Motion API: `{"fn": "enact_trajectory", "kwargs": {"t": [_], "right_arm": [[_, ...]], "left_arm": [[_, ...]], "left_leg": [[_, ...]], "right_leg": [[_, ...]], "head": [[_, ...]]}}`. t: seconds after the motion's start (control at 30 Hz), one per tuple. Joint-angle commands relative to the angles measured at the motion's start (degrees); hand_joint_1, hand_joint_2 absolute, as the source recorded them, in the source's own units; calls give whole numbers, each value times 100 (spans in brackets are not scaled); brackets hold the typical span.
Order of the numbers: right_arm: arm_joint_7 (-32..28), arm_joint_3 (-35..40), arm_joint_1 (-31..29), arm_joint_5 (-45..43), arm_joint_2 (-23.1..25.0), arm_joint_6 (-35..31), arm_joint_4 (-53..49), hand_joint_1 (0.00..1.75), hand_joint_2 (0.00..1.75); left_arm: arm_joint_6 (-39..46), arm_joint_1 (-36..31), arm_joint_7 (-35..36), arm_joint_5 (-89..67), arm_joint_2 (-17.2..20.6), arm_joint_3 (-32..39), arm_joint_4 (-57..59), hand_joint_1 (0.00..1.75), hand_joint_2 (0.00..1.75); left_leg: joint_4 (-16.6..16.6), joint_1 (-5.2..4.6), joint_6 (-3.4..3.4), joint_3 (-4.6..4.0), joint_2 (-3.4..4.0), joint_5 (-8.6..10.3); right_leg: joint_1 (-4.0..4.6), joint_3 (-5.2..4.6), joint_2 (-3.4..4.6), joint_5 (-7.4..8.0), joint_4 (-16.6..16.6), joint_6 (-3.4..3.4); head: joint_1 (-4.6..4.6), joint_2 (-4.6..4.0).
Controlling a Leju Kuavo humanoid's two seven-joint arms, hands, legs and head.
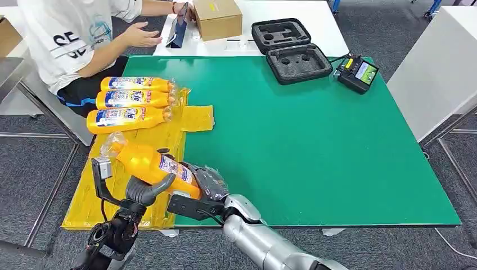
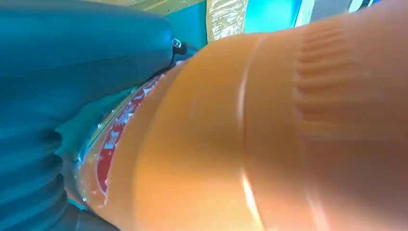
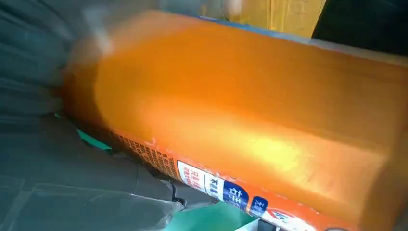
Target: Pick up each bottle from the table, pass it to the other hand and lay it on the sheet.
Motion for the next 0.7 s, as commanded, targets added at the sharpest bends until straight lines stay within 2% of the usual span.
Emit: {"fn": "enact_trajectory", "kwargs": {"t": [0.03, 0.17, 0.2, 0.23, 0.27, 0.37, 0.5, 0.57, 0.7], "right_arm": [[-34, 564, 172, 158, -68, 118, 466, 175, 175], [2, 574, 151, 264, -68, 52, 465, 175, 175], [13, 575, 145, 272, -68, 56, 469, 35, 175], [77, 583, 138, 345, -68, -42, 465, 0, 175], [14, 521, 155, 300, -68, -72, 409, 0, 0], [-544, 140, 189, 21, -80, 73, 122, 0, 0], [-1443, -557, 489, -864, -282, 911, -1098, 0, 0], [-1508, -724, 743, -1112, -473, 1160, -1961, 0, 0], [-1598, -938, 1059, -1489, -617, 1430, -3039, 0, 0]], "left_arm": [[5, -508, -1, 19, -183, 8, 16, 175, 175], [21, -507, -35, 65, -199, 24, -6, 175, 175], [21, -509, -37, 69, -203, 26, -15, 175, 175], [36, -502, -53, 71, -201, 42, -41, 175, 175], [64, -498, -66, 71, -200, 61, -55, 175, 175], [174, -560, -136, -19, -181, 128, 43, 175, 175], [464, -618, -431, -425, -174, 241, 145, 175, 175], [630, -612, -574, -661, -154, 329, 165, 175, 175], [934, -607, -830, -1078, -81, 495, 186, 175, 175]], "left_leg": [[-4, 6, -2, 22, -40, -5], [-5, 7, -2, 23, -41, -5], [-3, 7, -2, 15, -34, -3], [-2, 6, -1, 7, -25, -1], [-3, 7, -2, 17, -37, -4], [0, 8, -3, 12, -35, -4], [0, 1, -1, 0, -26, 0], [1, 5, -1, 2, -26, -2], [-1, 2, 0, -2, -29, -1]], "right_leg": [[5, 36, -34, -15, -7, -2], [6, 37, -34, -16, -7, -2], [7, 28, -29, -11, -7, -2], [6, 17, -21, -7, -5, -2], [6, 31, -31, -13, -6, -2], [8, 25, -29, -12, -4, -2], [1, 12, -19, -7, 2, -1], [5, 16, -19, -7, -1, -1], [1, 11, -15, -5, 0, -1]], "head": [[2, 0], [0, 0], [2, 0], [2, 0], [0, 0], [4, 0], [2, 0], [4, 0], [6, 0]]}}
